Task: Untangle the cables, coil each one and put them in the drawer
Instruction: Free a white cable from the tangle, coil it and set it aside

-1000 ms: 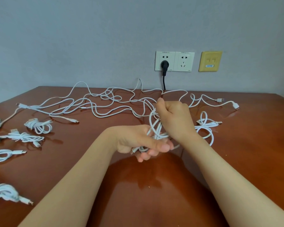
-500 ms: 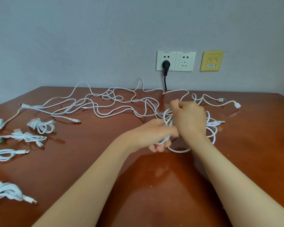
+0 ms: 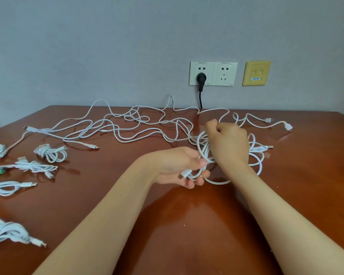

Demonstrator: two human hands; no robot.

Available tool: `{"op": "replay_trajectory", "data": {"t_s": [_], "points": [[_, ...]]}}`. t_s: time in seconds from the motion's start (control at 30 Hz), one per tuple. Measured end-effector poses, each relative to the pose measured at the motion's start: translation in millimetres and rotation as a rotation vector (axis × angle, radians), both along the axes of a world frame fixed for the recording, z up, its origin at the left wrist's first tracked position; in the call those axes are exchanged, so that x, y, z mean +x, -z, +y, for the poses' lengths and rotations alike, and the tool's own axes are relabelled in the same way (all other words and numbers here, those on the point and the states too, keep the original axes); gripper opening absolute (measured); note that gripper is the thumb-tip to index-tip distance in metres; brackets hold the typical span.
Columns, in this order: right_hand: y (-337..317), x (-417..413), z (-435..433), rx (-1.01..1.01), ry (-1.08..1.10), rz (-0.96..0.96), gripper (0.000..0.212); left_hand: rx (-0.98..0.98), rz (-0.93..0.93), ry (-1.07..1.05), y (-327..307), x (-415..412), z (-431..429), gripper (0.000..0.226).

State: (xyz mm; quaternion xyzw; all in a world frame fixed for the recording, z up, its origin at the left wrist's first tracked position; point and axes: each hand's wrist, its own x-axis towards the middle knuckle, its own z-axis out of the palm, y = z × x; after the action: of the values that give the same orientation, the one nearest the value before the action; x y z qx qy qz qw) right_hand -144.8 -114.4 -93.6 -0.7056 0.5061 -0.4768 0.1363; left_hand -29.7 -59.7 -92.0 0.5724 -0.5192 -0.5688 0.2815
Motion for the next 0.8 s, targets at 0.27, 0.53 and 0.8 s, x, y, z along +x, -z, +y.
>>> {"op": "replay_trajectory", "data": {"t_s": [0.27, 0.53, 0.8], "points": [[-2, 3, 0, 0.012, 0.107, 0.001, 0.052, -0.34, -0.678, 0.049, -14, -27, 15, 0.029], [-5, -1, -10, 0.208, -0.085, -0.312, 0.054, -0.423, -0.337, -0.106, -9, -23, 9, 0.035], [-2, -15, -21, 0.816, -0.75, -0.591, 0.042, -0.414, 0.083, -0.048, -17, -2, 15, 0.028]]}}
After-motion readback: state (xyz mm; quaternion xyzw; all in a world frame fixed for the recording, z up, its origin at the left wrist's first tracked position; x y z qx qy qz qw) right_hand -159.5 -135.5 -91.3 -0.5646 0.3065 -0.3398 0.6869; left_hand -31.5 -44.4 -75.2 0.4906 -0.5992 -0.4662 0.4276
